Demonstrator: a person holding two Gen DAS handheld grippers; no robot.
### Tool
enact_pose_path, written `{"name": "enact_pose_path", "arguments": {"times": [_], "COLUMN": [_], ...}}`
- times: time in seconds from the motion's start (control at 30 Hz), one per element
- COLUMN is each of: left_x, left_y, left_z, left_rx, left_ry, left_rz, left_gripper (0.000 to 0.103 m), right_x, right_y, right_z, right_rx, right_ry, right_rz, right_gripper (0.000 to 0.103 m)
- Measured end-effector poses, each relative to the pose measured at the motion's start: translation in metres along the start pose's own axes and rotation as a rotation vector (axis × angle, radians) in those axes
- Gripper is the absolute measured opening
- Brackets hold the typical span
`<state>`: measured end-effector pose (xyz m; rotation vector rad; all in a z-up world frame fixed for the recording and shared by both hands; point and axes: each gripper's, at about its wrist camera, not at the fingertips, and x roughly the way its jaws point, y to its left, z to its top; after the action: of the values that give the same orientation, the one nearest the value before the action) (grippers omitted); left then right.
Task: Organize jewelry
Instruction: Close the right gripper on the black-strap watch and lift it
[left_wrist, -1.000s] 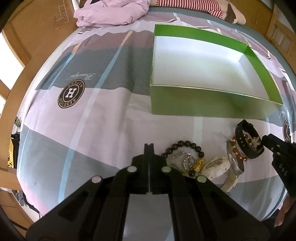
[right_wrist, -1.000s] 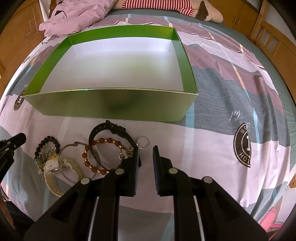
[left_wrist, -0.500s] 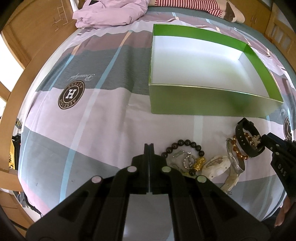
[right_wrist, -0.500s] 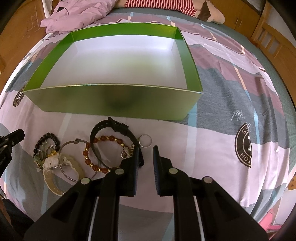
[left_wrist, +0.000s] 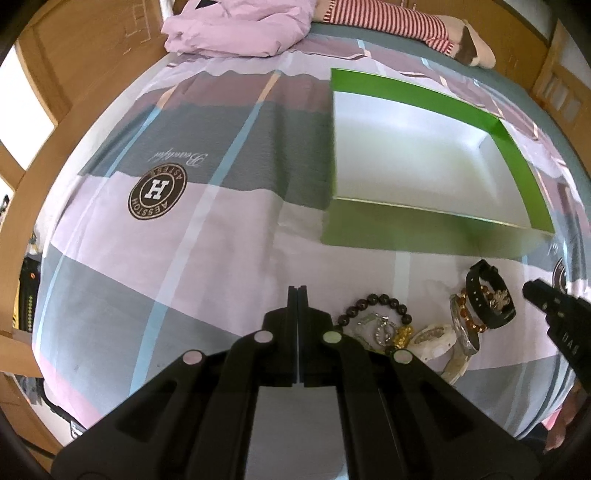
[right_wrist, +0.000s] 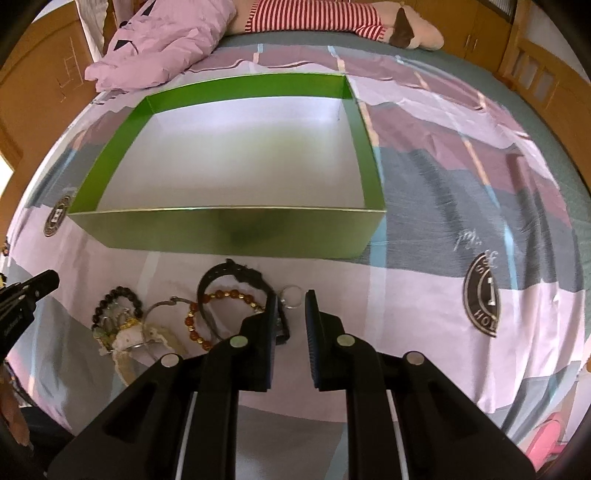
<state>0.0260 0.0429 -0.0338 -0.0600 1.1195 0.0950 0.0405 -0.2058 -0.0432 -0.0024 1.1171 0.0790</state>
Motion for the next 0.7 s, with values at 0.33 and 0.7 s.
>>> {"name": "enact_pose_path", "arguments": {"times": [0.33, 0.7], "left_x": [0.005, 0.017], "left_y": [0.007, 0.005], "left_z": [0.002, -0.003], "left_rx": [-0.023, -0.003], "left_ry": [0.028, 0.082], "left_rz": [-0.031, -0.054], "left_gripper": [0.0, 0.0], "right_x": [0.019, 0.017], "right_y": [0.003, 0.001], "right_z": [-0.005, -0.005], "right_rx": [-0.028, 0.023], "right_ry": [0.043, 0.052], "right_rz": [0.0, 0.097], "right_gripper": [0.036, 0.024]}}
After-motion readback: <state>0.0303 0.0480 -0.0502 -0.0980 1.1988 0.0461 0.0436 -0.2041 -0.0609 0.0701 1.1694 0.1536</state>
